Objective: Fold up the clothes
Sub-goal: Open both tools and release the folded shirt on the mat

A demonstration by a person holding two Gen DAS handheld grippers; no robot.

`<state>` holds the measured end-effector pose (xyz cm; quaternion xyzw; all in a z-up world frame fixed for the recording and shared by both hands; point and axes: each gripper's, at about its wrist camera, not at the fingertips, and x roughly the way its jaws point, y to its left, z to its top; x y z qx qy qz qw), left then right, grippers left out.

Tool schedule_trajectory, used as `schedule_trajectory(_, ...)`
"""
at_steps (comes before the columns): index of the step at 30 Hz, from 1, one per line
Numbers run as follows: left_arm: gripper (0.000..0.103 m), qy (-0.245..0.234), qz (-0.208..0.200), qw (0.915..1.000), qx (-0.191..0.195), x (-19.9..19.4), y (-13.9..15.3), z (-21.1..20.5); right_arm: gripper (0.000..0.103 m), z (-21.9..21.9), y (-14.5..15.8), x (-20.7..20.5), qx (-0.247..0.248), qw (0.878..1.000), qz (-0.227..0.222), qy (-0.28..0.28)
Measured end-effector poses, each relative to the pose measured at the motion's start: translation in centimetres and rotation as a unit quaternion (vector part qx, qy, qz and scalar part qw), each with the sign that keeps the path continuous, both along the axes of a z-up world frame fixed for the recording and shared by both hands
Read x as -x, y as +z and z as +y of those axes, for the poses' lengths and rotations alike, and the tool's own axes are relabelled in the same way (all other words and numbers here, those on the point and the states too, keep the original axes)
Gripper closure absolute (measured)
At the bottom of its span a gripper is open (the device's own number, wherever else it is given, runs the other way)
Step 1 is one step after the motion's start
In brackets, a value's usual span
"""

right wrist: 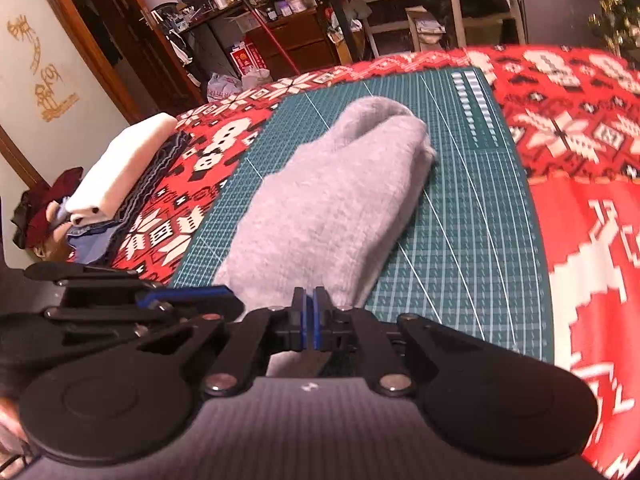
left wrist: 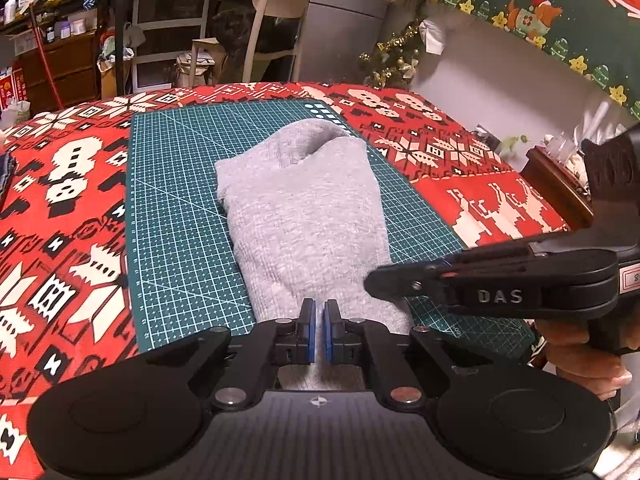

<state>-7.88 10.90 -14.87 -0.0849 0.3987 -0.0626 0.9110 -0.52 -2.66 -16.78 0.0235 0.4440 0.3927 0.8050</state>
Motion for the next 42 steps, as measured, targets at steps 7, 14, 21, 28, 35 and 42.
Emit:
schedule_trajectory(7,0.097,0.003,-0.027,0.9995,0.019,-0.9,2.7,0.9,0.097,-0.7,2.6,-1.0,-0.015,1.0,-0.027,-0.001)
schedule_trajectory(14,0.097,0.027,0.001,0.9981,0.055,-5.9,1.5,2.6,0.097,1.8,3.0,-4.8,-0.02,0.999,-0.026,-0.017)
schedule_trajectory(21,0.098,0.037,0.024,0.9959,0.079,-5.5,-1.0,4.5,0.101,1.0,1.1,-6.7,-0.003,1.0,-0.021,-0.018)
schedule_trajectory(28,0.069,0.054,0.047,0.9961,0.052,-5.1,0.2,5.3,0.09,-0.7,1.9,-6.8,0.013,1.0,-0.02,-0.016)
schedule_trajectory(35,0.038,0.089,0.039,0.9953,-0.005,-3.5,1.4,5.6,0.071,-1.3,2.9,-4.6,0.066,0.996,-0.051,0.014)
schedule_trajectory(42,0.029,0.075,-0.007,0.9971,-0.004,-2.0,1.3,5.9,0.012,-1.7,2.8,-2.7,0.099,0.991,-0.089,0.011)
